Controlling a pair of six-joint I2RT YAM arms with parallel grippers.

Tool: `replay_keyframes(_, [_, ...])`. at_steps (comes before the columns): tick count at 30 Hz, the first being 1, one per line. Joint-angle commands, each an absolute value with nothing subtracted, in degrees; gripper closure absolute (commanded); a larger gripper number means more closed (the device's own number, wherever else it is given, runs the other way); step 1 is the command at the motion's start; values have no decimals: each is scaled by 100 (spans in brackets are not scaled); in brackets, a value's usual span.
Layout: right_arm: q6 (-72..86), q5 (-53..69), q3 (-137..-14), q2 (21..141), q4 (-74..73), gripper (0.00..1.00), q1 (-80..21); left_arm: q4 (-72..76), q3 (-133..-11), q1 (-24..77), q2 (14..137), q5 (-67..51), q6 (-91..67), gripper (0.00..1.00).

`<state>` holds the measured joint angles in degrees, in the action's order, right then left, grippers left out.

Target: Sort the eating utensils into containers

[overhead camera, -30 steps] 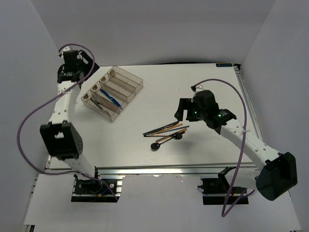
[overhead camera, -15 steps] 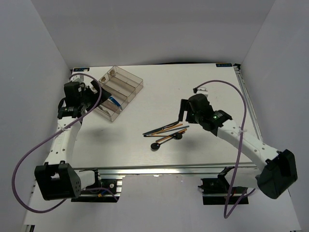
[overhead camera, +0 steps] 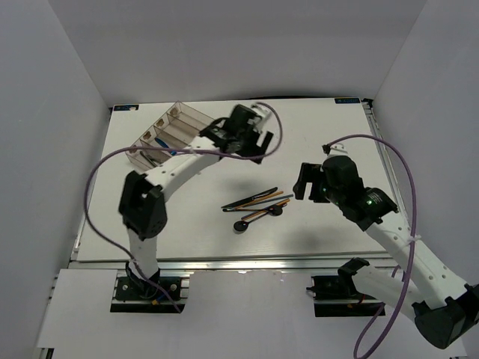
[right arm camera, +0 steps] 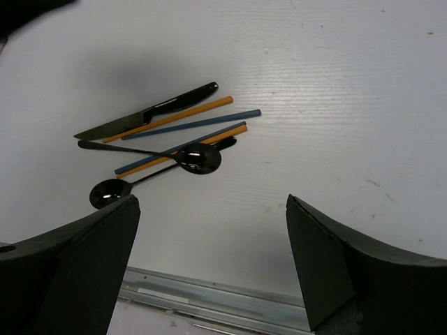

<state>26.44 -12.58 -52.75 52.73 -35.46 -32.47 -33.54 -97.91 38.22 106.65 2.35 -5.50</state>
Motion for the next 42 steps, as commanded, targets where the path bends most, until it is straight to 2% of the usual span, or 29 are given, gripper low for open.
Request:
replay_keyframes(1, [2443,-1458,-5537,5142,-4121,11,-3217,-4752,-10615,4358,11274,836,772,5])
replay_keyframes(9, [2768,-1714,-5476,4518,-4368,11,-3217,-4869,-11066,5071,12269,299,1019,12])
replay_keyframes(21, [2690,-1600,-5476,4219,-4447,11,-3217,-4737,-11460,5098,13007,492,1037,31])
replay_keyframes(42, [2558,-1477,-5528,4025,-4465,11,-3217,-4570,-11479,4825,13482,255,1020,38])
